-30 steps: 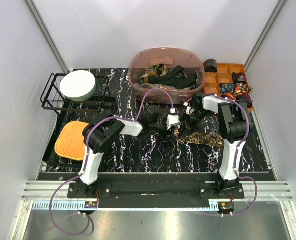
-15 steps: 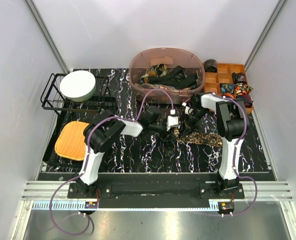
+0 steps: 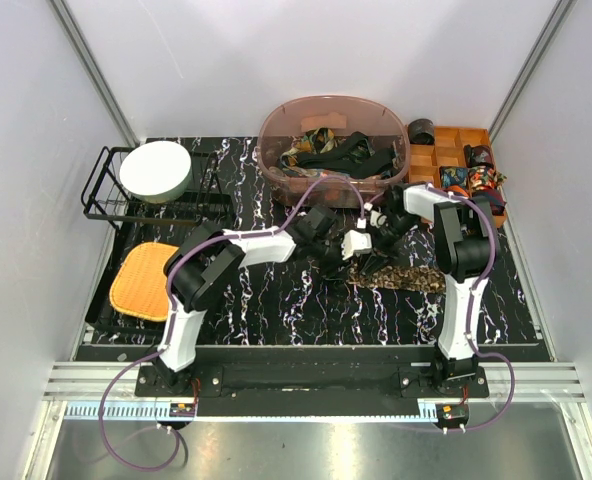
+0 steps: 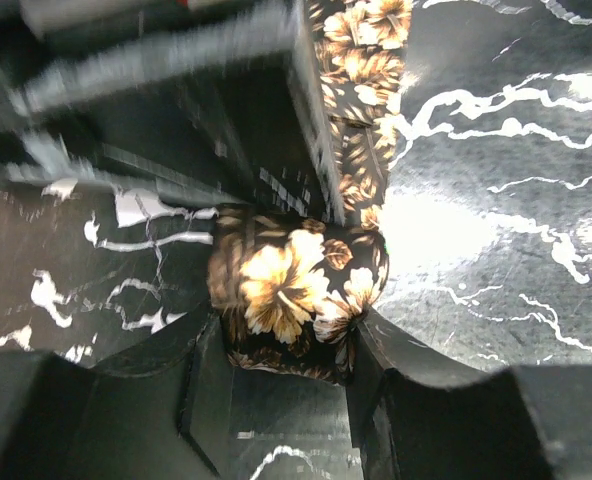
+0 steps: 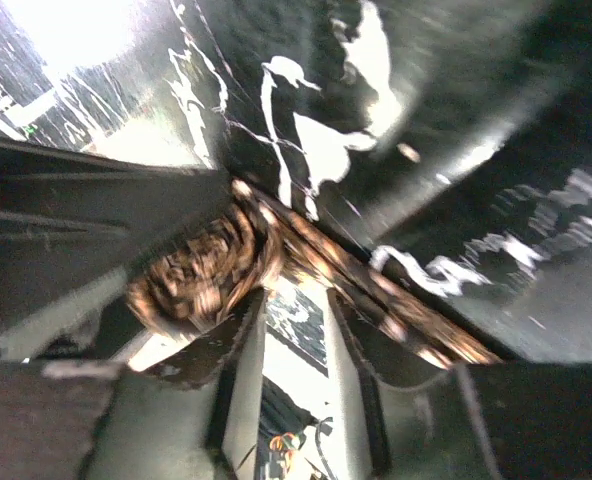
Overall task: Roll the ties
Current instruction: Roll the tie at the center of the board.
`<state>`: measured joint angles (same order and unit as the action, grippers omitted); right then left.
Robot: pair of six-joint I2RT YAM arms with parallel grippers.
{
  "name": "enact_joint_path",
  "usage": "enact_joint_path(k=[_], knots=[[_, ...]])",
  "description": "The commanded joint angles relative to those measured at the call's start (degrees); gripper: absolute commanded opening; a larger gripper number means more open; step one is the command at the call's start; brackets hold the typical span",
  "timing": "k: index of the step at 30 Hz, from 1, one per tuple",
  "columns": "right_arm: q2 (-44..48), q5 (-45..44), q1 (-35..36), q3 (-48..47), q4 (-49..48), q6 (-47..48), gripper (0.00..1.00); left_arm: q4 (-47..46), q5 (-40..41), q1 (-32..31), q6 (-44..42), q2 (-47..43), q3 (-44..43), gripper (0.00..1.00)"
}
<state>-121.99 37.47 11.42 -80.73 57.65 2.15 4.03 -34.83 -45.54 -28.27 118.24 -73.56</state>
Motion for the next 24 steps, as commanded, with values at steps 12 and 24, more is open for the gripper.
enact_joint_path(k=[12,24], knots=[[11.08,14.21,-5.89,7.42,-8.77,-1.80,0.47,26.47,18.47,-4.64,-2.49,5.08,-4.31,0.03],[7.82,7.88,-1.93,10.68,-13.61,-4.35,0.26,28.40,19.28,-5.35,-3.37,6.92,-6.07,0.07]])
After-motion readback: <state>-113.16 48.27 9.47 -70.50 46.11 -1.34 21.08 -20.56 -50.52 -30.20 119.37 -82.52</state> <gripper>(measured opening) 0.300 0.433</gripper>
